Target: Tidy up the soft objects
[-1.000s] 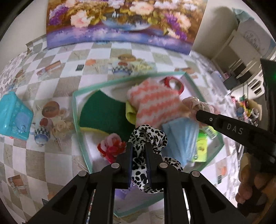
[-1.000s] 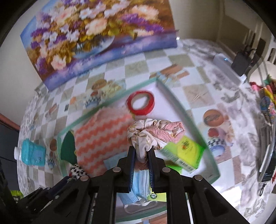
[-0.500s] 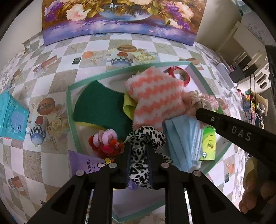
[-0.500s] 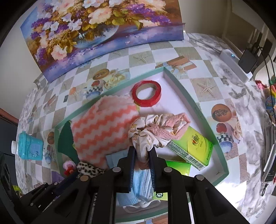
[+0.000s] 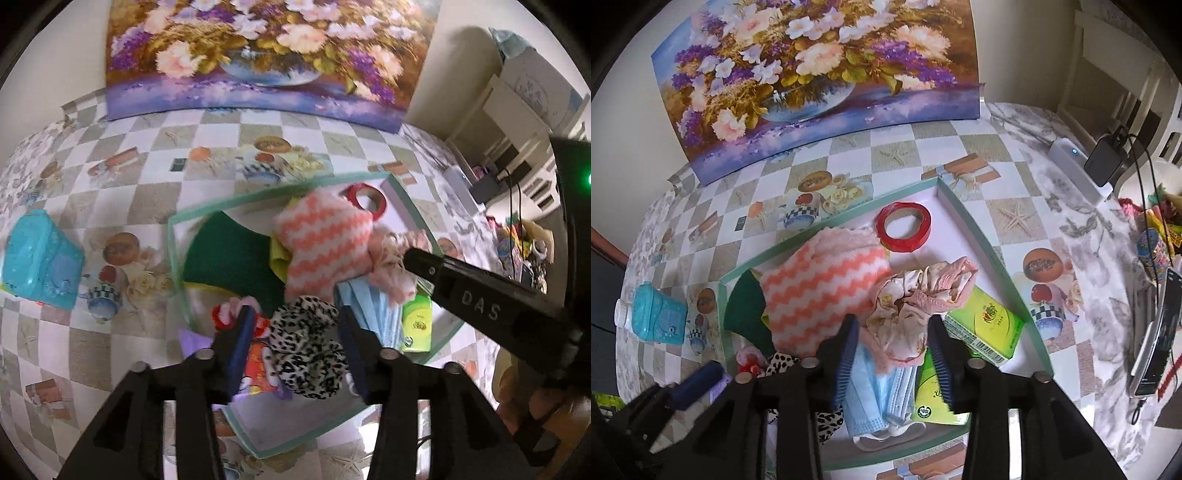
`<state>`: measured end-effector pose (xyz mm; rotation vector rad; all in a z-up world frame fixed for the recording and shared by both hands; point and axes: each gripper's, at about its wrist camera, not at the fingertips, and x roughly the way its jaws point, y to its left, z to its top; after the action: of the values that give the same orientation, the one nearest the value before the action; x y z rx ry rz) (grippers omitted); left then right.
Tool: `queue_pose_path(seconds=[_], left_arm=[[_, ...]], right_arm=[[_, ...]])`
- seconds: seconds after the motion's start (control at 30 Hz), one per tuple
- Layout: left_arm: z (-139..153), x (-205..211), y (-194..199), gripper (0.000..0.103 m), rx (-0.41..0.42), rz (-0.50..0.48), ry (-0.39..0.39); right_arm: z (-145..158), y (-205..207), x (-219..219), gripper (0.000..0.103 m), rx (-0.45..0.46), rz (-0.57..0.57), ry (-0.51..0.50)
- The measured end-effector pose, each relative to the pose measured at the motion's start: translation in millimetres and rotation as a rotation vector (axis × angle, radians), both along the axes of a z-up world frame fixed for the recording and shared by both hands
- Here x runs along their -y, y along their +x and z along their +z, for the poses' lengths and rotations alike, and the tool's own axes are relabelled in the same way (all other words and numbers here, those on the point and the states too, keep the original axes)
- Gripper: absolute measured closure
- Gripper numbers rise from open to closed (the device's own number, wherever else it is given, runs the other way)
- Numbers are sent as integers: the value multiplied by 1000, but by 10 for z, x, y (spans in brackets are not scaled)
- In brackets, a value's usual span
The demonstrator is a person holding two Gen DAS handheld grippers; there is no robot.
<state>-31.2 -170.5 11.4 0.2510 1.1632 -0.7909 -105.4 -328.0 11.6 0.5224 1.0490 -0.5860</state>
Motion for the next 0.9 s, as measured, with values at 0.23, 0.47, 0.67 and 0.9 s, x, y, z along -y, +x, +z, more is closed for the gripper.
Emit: queue_pose_path(seconds=[0.23, 0.47, 0.67, 0.9], left_arm=[[-69, -174, 216, 27, 35, 96, 60], [-146, -405, 442, 23, 71, 197, 110], [-199, -515, 523, 11, 76, 236, 131], [-190, -594, 516, 7, 97, 236, 129]], right_arm=[[-89, 32, -81, 42, -43, 20, -6], [-174, 83, -188, 27, -87, 36, -37], [-210, 57, -206, 12, -88, 24, -29], [-177, -29, -262, 0, -81, 5, -54]])
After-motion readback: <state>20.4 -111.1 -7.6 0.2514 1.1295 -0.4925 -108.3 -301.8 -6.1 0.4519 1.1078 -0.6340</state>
